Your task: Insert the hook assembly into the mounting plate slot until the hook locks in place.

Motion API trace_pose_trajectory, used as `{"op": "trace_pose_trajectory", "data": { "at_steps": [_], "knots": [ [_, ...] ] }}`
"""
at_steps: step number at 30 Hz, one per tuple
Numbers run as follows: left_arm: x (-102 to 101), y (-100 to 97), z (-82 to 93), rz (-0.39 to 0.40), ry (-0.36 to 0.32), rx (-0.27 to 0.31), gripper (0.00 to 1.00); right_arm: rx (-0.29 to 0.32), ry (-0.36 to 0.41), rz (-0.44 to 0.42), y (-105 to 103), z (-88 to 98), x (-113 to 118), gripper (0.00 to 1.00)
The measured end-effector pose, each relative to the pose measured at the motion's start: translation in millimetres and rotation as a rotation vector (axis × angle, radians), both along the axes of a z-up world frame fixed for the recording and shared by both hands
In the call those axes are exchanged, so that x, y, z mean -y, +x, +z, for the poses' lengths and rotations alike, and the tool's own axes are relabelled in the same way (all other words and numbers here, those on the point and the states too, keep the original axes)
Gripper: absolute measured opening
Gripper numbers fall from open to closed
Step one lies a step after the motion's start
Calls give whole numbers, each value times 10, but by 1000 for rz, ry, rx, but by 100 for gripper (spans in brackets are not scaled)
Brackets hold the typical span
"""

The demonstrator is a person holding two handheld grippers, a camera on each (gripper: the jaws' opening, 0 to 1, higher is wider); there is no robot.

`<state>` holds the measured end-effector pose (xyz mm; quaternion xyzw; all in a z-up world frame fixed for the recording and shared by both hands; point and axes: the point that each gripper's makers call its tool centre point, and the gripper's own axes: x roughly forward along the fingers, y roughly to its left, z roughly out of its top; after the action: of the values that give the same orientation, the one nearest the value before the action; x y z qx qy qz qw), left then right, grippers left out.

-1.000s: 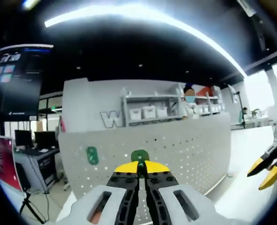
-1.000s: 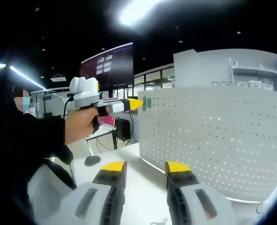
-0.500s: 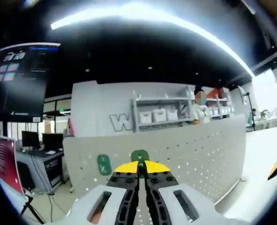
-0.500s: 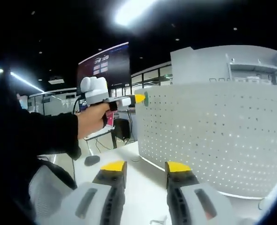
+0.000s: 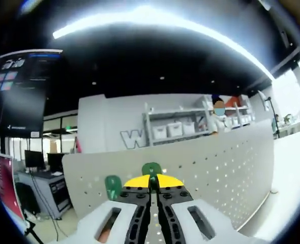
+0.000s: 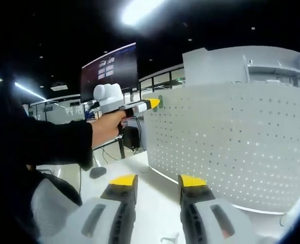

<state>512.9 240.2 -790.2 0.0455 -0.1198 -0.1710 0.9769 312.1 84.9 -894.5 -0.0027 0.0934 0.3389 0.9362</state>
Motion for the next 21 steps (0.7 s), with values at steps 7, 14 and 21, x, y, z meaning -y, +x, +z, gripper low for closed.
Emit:
{"op": "trace_pose_trajectory", "data": {
  "at_steps": [7, 14, 21],
  "knots": [
    [-19, 92, -23, 8, -5, 5, 2, -12, -12, -6, 18, -32, 26, 29],
    [-33, 155, -70, 7, -9, 1, 2, -19, -22, -11, 34, -49, 27, 29],
    [-26, 175, -103, 8, 31, 13, 2, -28, -31, -5, 29, -72, -5, 29]
  ]
}}
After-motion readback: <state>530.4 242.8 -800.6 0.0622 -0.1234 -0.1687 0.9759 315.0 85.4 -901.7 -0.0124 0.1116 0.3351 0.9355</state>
